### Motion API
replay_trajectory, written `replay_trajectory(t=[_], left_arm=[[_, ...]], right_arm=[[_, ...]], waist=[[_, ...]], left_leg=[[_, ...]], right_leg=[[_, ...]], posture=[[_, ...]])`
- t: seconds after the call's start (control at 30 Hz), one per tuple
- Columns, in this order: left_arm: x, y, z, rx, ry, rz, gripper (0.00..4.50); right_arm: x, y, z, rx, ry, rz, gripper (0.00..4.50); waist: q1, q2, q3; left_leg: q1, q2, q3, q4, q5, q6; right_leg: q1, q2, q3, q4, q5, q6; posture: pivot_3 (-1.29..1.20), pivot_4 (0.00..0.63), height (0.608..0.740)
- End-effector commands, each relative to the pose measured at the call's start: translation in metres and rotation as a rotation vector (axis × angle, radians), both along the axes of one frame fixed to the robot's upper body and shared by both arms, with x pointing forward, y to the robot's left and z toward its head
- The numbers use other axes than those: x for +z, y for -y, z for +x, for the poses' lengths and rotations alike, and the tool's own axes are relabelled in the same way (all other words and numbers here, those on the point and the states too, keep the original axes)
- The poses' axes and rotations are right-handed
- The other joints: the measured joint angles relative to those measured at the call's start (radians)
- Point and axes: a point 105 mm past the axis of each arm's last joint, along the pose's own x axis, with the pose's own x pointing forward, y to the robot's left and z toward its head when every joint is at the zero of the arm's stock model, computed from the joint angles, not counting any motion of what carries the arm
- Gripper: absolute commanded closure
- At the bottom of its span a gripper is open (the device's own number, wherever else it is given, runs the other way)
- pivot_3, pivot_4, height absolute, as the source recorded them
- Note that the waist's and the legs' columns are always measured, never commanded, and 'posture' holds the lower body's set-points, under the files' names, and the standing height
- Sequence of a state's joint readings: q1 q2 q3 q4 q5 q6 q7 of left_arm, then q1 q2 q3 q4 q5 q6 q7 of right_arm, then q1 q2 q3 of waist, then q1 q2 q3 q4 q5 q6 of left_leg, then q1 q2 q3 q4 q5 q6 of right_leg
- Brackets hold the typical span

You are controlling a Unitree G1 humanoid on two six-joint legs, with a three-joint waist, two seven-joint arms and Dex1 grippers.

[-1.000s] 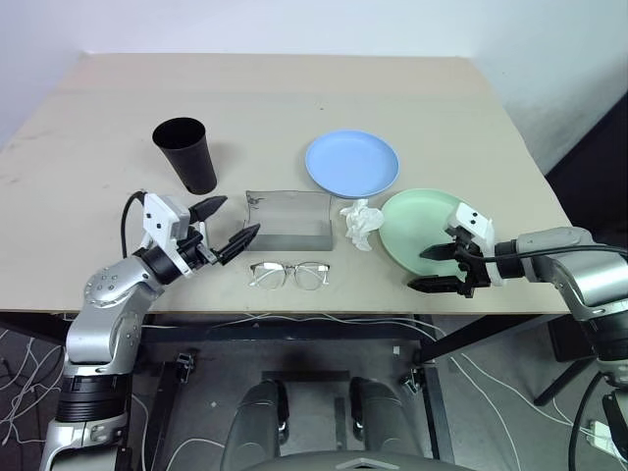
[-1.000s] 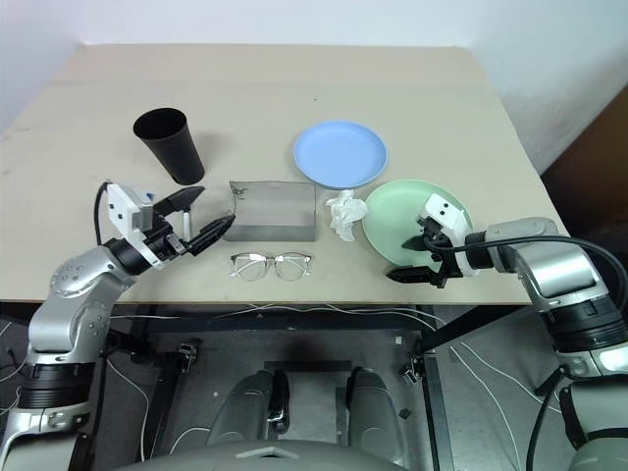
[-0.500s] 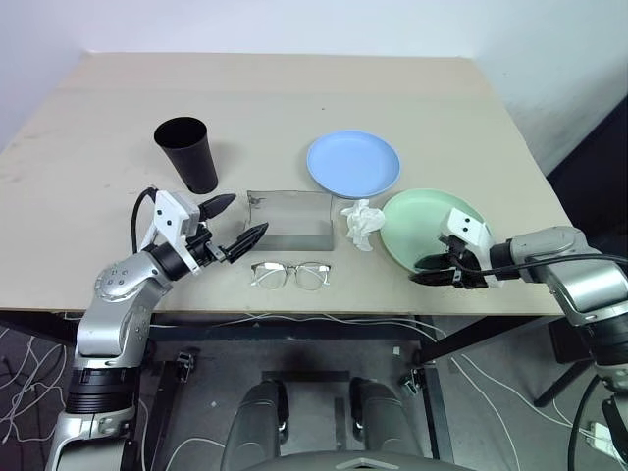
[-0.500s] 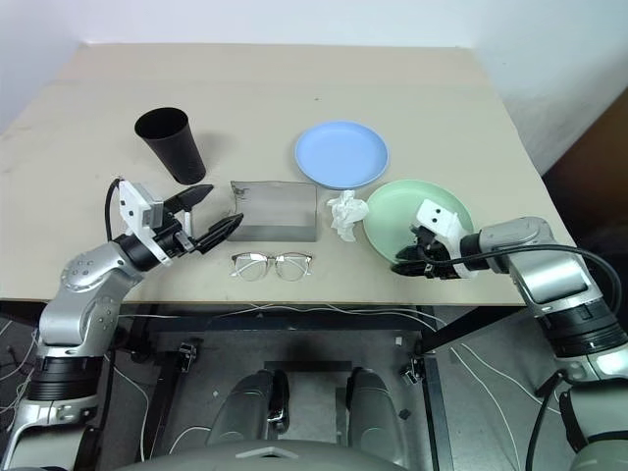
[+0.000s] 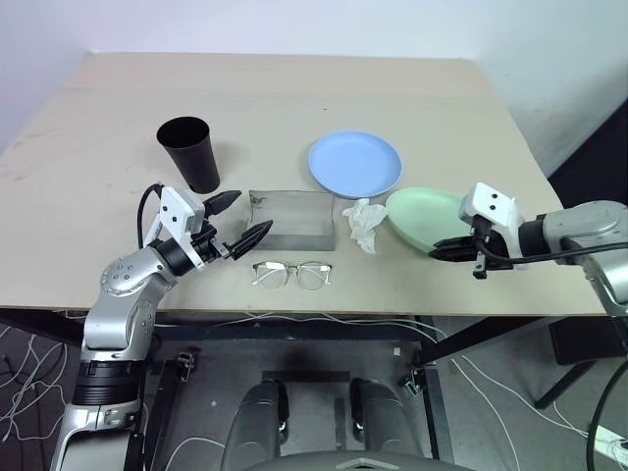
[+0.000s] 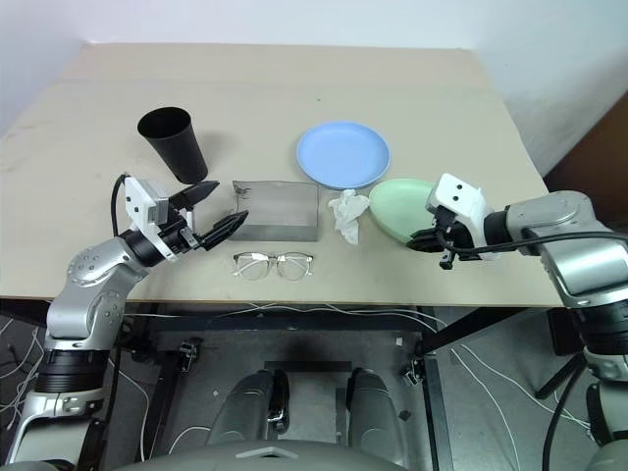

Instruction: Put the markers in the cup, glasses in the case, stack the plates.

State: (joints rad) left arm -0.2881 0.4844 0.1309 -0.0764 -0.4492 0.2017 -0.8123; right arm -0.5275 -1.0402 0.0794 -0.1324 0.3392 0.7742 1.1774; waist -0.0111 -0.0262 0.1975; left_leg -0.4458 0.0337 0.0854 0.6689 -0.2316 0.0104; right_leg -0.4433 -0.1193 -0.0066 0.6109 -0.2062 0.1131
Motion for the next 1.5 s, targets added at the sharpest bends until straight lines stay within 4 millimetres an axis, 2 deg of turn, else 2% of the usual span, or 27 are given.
replay_trajectory(t=[0.03, 0.13, 0.27, 0.37, 0.5, 0.73, 0.8, 0.9, 1.03, 1.2, 1.5], left_arm=[[0.012, 0.002, 0.0, -0.016, 0.06, -0.004, 0.0], [0.015, 0.003, 0.0, -0.017, 0.068, -0.017, 0.0], [0.017, 0.0, 0.001, 0.0, 0.079, -0.02, 0.0], [0.017, -0.005, 0.001, 0.02, 0.078, -0.016, 0.0], [0.018, -0.014, -0.001, 0.065, 0.089, -0.017, 0.0], [0.014, -0.022, -0.012, 0.115, 0.085, -0.009, 0.0], [0.014, -0.022, -0.013, 0.122, 0.087, -0.01, 0.0], [0.017, -0.02, -0.013, 0.123, 0.1, -0.013, 0.0], [0.019, -0.023, -0.012, 0.142, 0.111, -0.008, 0.0], [0.017, -0.026, -0.014, 0.16, 0.112, -0.002, 0.0], [0.015, -0.024, -0.014, 0.164, 0.113, -0.002, 0.0]], right_arm=[[0.051, -0.001, 0.003, 0.003, 0.147, 0.077, 4.48], [0.082, -0.005, 0.011, -0.002, 0.229, 0.182, 4.48], [0.1, -0.008, 0.026, 0.005, 0.336, 0.191, 4.48], [0.105, -0.026, 0.041, 0.053, 0.396, 0.227, 4.48], [0.1, -0.056, 0.062, 0.158, 0.473, 0.267, 4.48], [0.085, -0.091, 0.094, 0.242, 0.494, 0.297, 4.48], [0.078, -0.101, 0.104, 0.238, 0.479, 0.29, 4.48], [0.055, -0.115, 0.124, 0.18, 0.439, 0.23, 4.48], [0.032, -0.121, 0.132, 0.149, 0.364, 0.171, 4.48], [0.013, -0.122, 0.136, 0.148, 0.366, 0.063, 4.48], [0.003, -0.124, 0.136, 0.169, 0.376, -0.004, 4.48]], waist=[[-0.001, 0.0, 0.0], [-0.005, 0.001, 0.0], [-0.003, 0.0, 0.0], [-0.01, 0.0, 0.0], [-0.009, 0.001, 0.0], [-0.006, 0.001, 0.001], [-0.009, 0.001, 0.001], [-0.014, 0.001, 0.001], [-0.012, 0.002, 0.001], [-0.012, 0.002, 0.001], [-0.014, 0.002, 0.001]], left_leg=[[0.0, 0.0, 0.0, 0.0, 0.0, 0.0], [0.0, 0.0, 0.0, 0.0, 0.0, 0.0], [0.0, 0.0, 0.0, 0.0, 0.0, 0.0], [0.0, 0.0, 0.001, 0.0, 0.0, 0.0], [0.0, 0.0, 0.001, -0.001, 0.001, 0.0], [-0.001, 0.0, 0.002, -0.001, 0.002, 0.0], [-0.001, 0.0, 0.002, -0.001, 0.002, 0.0], [0.0, 0.0, 0.002, -0.001, 0.002, -0.001], [0.0, 0.0, 0.001, -0.002, 0.003, -0.002], [-0.002, 0.0, 0.001, -0.002, 0.003, -0.002], [-0.002, 0.0, 0.001, -0.002, 0.003, -0.003]], right_leg=[[0.0, 0.0, 0.0, 0.0, 0.0, 0.0], [0.0, 0.0, 0.0, 0.0, 0.0, 0.0], [0.0, 0.001, 0.0, 0.0, 0.0, 0.0], [-0.001, 0.001, 0.0, 0.0, 0.0, 0.0], [-0.001, 0.001, 0.0, 0.001, 0.0, 0.0], [-0.001, 0.001, -0.001, 0.002, 0.0, 0.0], [-0.001, 0.001, -0.001, 0.002, 0.0, 0.0], [-0.001, 0.002, -0.002, 0.003, 0.0, 0.0], [-0.001, 0.002, -0.002, 0.004, 0.0, 0.0], [-0.003, 0.002, -0.002, 0.004, 0.0, 0.0], [-0.003, 0.002, -0.003, 0.005, 0.0, 0.0]], posture=[[0.0, 0.15, 0.691], [0.0, 0.15, 0.691], [0.0, 0.15, 0.691], [0.0, 0.15, 0.691], [0.0, 0.15, 0.691], [0.0, 0.15, 0.691], [0.0, 0.15, 0.691], [0.0, 0.15, 0.691], [0.0, 0.15, 0.691], [0.0, 0.15, 0.691], [0.0, 0.15, 0.691]])
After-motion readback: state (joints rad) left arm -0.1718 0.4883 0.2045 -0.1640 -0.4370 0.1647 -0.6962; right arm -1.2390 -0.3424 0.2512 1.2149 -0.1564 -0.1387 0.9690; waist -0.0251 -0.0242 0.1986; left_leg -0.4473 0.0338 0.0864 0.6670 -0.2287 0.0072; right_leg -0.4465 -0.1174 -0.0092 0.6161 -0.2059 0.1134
